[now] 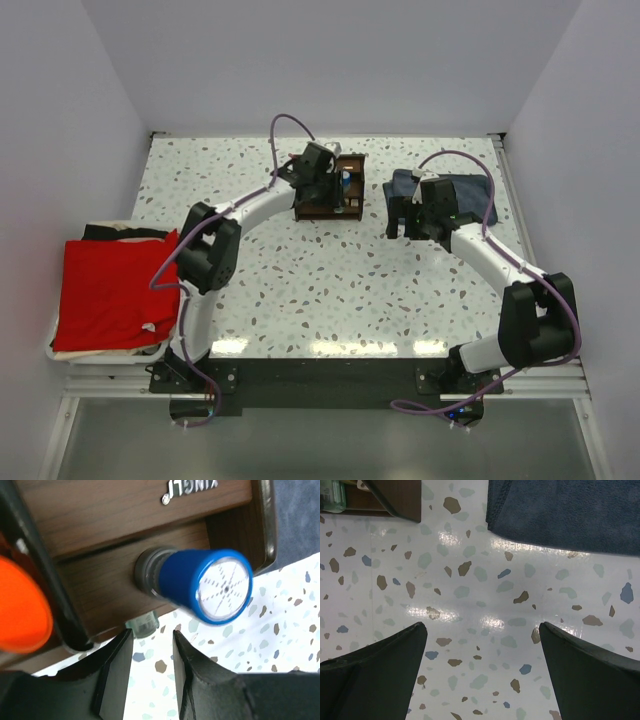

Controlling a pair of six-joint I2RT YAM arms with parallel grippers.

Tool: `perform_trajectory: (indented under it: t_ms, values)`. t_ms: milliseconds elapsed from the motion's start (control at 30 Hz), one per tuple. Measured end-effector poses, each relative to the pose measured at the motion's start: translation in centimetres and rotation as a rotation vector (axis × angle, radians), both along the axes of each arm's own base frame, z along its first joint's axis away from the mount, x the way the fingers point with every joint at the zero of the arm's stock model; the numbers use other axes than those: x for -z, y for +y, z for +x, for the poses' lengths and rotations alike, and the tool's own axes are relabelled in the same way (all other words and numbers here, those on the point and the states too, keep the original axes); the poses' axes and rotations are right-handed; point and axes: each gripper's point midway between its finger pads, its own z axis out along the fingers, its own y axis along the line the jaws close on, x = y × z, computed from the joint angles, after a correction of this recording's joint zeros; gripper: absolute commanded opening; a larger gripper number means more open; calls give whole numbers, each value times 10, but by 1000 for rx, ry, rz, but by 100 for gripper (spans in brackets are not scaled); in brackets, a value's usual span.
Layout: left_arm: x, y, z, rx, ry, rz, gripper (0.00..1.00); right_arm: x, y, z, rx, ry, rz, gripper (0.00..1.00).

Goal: Sort the stationery into containers
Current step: Place the pen in the storage box, then reset both arms

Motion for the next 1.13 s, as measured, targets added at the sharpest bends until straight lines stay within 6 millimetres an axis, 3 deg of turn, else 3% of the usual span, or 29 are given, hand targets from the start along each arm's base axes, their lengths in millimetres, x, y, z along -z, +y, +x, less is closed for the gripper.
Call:
perform_trajectory:
  t_ms: [100,267,300,333,533,667,767,900,1000,1133]
  values:
    - [-1,8,-10,13,10,15,45,0,0,0,0,1,0,99]
    - [-21,39,-52,65,49,15,59,1,-1,-2,-11,6,-7,99]
    - [-26,49,-62,81,48,15,66,1,0,-2,-16,6,-8,99]
    - [-29,55,-70,96,47,19,100,1,0,-2,-20,6,-9,99]
    - [-36,91,-111,178,-10,45,100,0,-2,-4,-20,7,-20,99]
    - [-49,114,-123,230,-149,98,100,-12,-7,-9,-18,-29,-31,99]
    - [-68,141,-103,182,-272,125,100,-28,-9,-10,-20,-76,-34,99]
    - [-86,212,-53,-19,-400,205,100,-41,-10,-12,-29,-116,-35,99]
    - [-92,253,-33,-143,-439,260,100,-37,-11,-15,-35,-111,-41,99]
    - [-97,271,-24,-201,-469,308,100,-26,-13,-21,-49,-88,-59,99]
